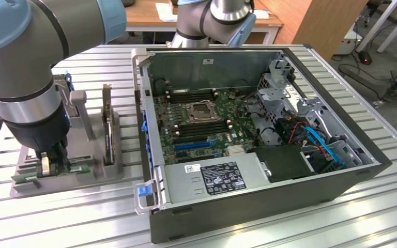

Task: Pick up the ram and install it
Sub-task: 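Pick up the ram and move it above insertion slot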

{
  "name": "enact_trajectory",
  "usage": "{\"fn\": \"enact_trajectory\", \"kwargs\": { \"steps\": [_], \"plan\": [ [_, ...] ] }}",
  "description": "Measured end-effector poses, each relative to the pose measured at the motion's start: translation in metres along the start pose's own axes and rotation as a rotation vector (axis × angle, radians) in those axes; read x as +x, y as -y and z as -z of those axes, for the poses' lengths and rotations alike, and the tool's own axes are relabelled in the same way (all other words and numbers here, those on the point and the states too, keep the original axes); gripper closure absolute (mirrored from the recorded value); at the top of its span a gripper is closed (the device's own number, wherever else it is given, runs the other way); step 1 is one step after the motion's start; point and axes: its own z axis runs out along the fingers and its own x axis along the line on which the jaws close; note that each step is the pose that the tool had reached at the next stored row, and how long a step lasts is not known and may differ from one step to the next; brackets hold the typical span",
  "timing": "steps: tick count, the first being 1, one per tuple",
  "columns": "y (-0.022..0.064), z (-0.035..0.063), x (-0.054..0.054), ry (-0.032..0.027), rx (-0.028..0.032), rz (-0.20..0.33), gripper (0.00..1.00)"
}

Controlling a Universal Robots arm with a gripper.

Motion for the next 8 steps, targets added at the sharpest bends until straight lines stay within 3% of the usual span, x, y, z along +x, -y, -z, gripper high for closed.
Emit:
{"fn": "enact_trajectory", "kwargs": {
  "steps": [8],
  "plan": [
    [-0.0003,0.0104,-0.0002,0.0000,0.0000,0.000,0.89]
  ]
}}
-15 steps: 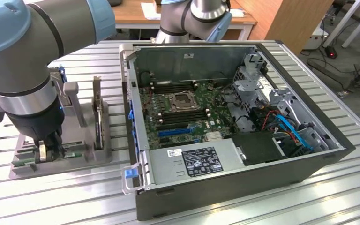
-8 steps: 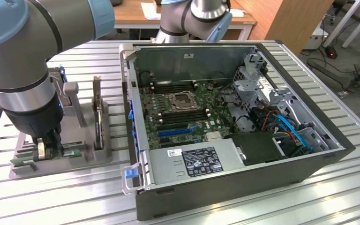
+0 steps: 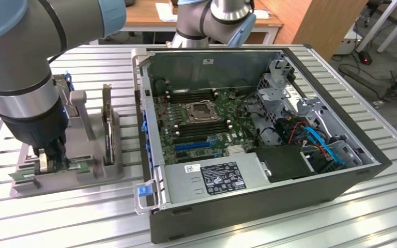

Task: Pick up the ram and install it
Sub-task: 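Pick up the ram and move it above insertion slot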

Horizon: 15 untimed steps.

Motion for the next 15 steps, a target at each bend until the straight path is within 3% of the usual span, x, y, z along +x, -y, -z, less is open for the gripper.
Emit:
{"fn": "enact_trajectory", "kwargs": {
  "steps": [15],
  "plan": [
    [-0.0012,0.0313,-0.001,0.0000,-0.0001,0.000,0.89]
  ]
}}
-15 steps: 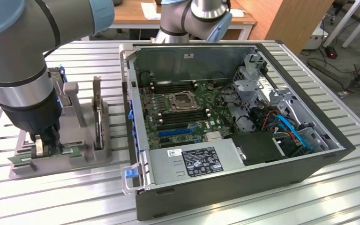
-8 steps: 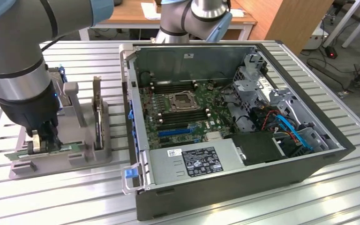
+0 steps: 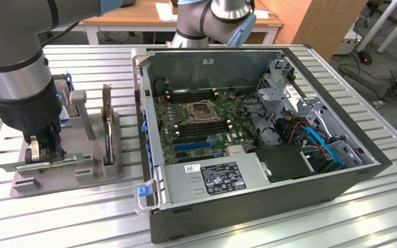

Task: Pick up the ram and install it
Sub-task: 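Pick up the ram and move it above insertion slot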

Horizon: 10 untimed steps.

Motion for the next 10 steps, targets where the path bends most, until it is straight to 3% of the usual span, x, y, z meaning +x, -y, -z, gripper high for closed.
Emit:
{"fn": "enact_trajectory", "kwargs": {
  "steps": [10],
  "plan": [
    [-0.0010,0.0233,0.000,0.0000,0.0000,0.000,0.89]
  ]
}}
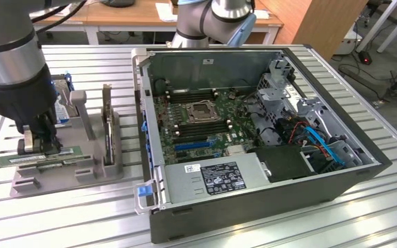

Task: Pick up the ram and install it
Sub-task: 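Pick up the ram and move it above insertion slot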

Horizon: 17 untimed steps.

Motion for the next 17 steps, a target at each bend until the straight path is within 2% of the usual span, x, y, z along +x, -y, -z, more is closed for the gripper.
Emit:
{"fn": "enact_trajectory", "kwargs": {
  "steps": [17],
  "plan": [
    [-0.0017,0.0372,-0.001,0.0000,0.0000,0.000,0.89]
  ]
}}
